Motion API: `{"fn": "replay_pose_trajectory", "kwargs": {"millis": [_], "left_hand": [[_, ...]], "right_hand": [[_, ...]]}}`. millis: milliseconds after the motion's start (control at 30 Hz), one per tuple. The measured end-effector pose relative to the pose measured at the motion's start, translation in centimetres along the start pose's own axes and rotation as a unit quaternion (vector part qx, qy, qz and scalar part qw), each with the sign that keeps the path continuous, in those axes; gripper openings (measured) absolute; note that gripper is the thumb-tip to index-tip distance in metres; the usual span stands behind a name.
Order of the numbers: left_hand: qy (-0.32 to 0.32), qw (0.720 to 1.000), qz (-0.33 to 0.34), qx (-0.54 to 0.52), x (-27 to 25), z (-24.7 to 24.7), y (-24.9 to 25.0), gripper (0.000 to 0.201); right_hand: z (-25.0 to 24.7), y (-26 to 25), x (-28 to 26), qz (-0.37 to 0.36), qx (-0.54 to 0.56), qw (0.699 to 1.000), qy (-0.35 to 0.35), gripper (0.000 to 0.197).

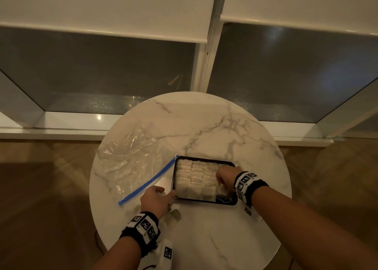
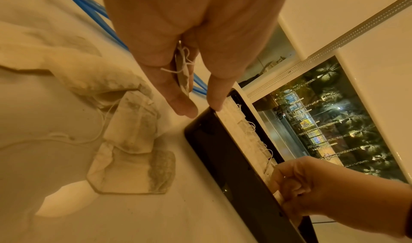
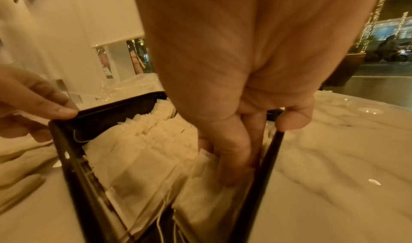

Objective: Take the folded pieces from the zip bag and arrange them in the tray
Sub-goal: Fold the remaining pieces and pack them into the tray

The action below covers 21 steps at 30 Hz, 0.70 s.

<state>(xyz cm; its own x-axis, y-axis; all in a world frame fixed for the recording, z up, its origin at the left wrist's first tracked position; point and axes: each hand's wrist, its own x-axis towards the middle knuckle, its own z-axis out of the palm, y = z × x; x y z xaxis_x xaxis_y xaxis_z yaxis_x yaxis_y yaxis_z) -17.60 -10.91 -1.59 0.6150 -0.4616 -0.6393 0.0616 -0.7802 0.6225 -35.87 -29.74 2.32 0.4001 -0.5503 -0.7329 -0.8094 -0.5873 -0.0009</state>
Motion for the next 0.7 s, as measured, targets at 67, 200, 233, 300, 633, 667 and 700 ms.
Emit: {"fn": "replay_pose_trajectory", "kwargs": {"millis": [67, 200, 233, 300, 633, 667, 700], "left_hand": [[0.001, 1.000, 0.001, 0.008, 0.0, -0.1, -0.1, 0.046], [-0.002, 1.000, 0.007, 0.022, -0.2, -0.1, -0.1, 0.044], [-0.002, 1.000, 0.008, 0.025, -0.2, -0.1, 0.0, 0.043], [0.003, 0.999, 0.011, 0.042, 0.0, -0.2, 0.0, 0.045], [0.048, 0.997, 0.046, 0.047, 0.0, 0.4, -0.6, 0.039], [0.053, 0.997, 0.050, 0.040, -0.2, 0.4, -0.4, 0.035], [0.054, 0.997, 0.052, 0.025, -0.4, 0.3, -0.3, 0.032]], "right_hand": [[0.3, -0.2, 0.0, 0.004, -0.009, 1.000, 0.007, 0.019], [0.8, -0.1, 0.2, -0.005, -0.007, 1.000, 0.020, 0.013], [1.0, 0.0, 0.3, -0.006, -0.004, 1.000, 0.021, 0.013], [1.4, 0.4, 0.2, -0.003, 0.011, 1.000, 0.025, 0.020], [2.8, 1.4, -0.7, -0.053, 0.000, 0.993, 0.101, 0.025], [2.8, 1.5, -0.8, -0.058, 0.012, 0.993, 0.104, 0.024], [2.9, 1.7, -1.0, -0.057, 0.035, 0.992, 0.106, 0.024]]}}
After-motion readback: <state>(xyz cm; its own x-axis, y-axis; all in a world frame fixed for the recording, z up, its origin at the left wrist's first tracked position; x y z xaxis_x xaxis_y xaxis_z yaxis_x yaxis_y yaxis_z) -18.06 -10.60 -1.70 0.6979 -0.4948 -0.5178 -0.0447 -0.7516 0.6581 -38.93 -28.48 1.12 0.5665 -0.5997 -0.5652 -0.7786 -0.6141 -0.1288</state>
